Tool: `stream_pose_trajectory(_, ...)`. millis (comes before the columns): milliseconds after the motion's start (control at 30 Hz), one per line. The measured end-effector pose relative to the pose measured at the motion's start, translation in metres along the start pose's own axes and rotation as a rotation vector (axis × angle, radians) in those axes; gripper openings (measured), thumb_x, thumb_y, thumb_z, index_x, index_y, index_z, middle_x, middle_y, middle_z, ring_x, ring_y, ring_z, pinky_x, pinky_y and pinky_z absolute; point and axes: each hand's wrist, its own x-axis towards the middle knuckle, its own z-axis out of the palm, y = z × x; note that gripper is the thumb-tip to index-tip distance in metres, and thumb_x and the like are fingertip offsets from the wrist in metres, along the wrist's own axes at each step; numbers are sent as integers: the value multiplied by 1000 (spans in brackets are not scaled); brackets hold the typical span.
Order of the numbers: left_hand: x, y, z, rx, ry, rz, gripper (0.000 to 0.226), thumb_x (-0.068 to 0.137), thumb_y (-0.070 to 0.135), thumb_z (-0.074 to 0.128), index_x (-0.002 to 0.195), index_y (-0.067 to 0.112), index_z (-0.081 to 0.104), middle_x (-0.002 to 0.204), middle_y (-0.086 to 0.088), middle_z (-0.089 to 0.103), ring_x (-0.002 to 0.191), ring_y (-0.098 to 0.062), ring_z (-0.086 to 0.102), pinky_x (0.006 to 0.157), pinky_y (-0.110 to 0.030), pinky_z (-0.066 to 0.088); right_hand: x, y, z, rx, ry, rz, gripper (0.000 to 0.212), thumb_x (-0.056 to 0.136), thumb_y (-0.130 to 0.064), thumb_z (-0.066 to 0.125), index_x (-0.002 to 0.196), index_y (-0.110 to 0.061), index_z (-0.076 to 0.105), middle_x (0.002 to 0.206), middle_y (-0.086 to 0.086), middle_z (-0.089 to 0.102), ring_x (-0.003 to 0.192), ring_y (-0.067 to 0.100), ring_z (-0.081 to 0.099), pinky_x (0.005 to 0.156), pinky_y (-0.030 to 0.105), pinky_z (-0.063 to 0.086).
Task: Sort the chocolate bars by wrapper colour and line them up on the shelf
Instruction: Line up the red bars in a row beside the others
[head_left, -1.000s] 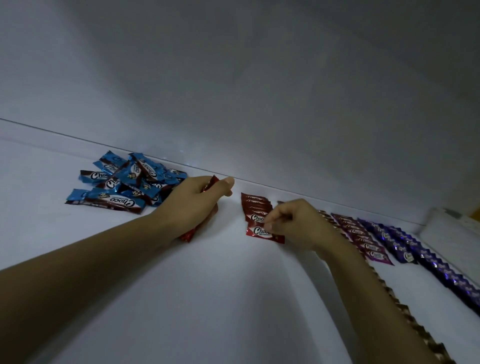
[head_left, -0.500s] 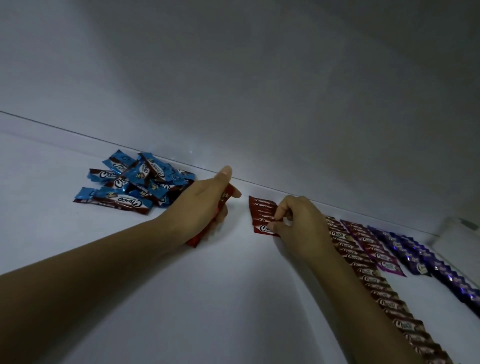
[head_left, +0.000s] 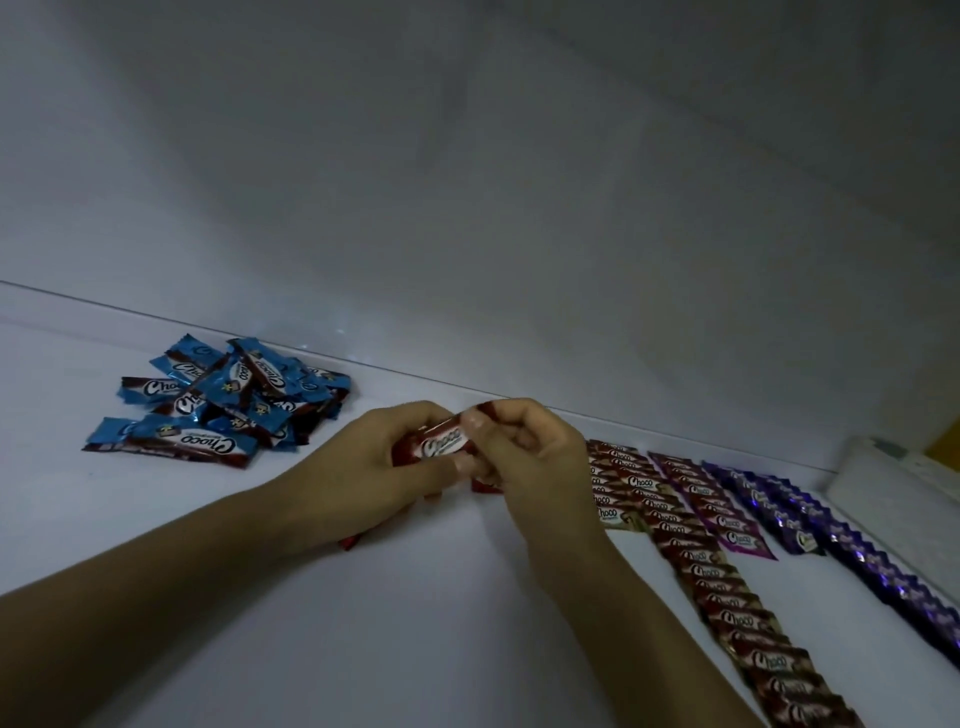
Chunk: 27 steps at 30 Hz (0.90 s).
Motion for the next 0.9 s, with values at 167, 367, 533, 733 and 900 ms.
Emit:
stream_pose_trajectory(167, 4, -10, 2, -91, 61, -26, 15, 96, 20, 53, 84, 19, 63, 53, 6, 63, 37, -2, 47, 37, -15, 38, 2, -2, -11, -5, 78, 72, 14, 88, -9, 63, 101, -9, 67, 66, -2, 67, 51, 1, 56, 49, 13, 46)
stream_pose_trajectory(367, 4, -13, -6, 70, 150, 36, 21, 92, 23, 57, 72, 24, 62, 49, 12, 59, 39, -3, 43, 42, -10, 35, 3, 9, -12, -623, 3, -331, 39, 91, -23, 59, 130, -27, 55, 112, -15, 57, 102, -7, 54, 88, 17, 46)
stream_pose_trajectory(533, 6, -18, -3, 82, 201, 29, 15, 92, 24, 57, 82, 28, 67, 54, 8, 62, 44, -5, 44, 45, -12, 36, 10, 5, -26, -705, -140, -286, 14, 83, -16, 69, 87, -28, 75, 76, -12, 72, 72, 2, 66, 74, 29, 53)
stream_pose_trajectory(733, 10, -21, -12, -61, 306, -86, 24, 94, 34, 50, 85, 27, 71, 47, 4, 45, 46, -12, 40, 47, -25, 37, 17, -1, -56, -926, -268, 91, 14, 71, -29, 81, 65, -36, 71, 66, -20, 64, 74, 1, 61, 89, 32, 46)
stream_pose_trajectory(900, 9, -19, -6, 12, 244, -69, 25, 94, 33, 49, 83, 28, 71, 45, 6, 48, 41, -3, 40, 44, -16, 37, 19, 3, -59, -1151, -165, -72, 3, 77, -34, 75, 78, -36, 72, 78, -22, 59, 86, 3, 51, 94, 30, 29)
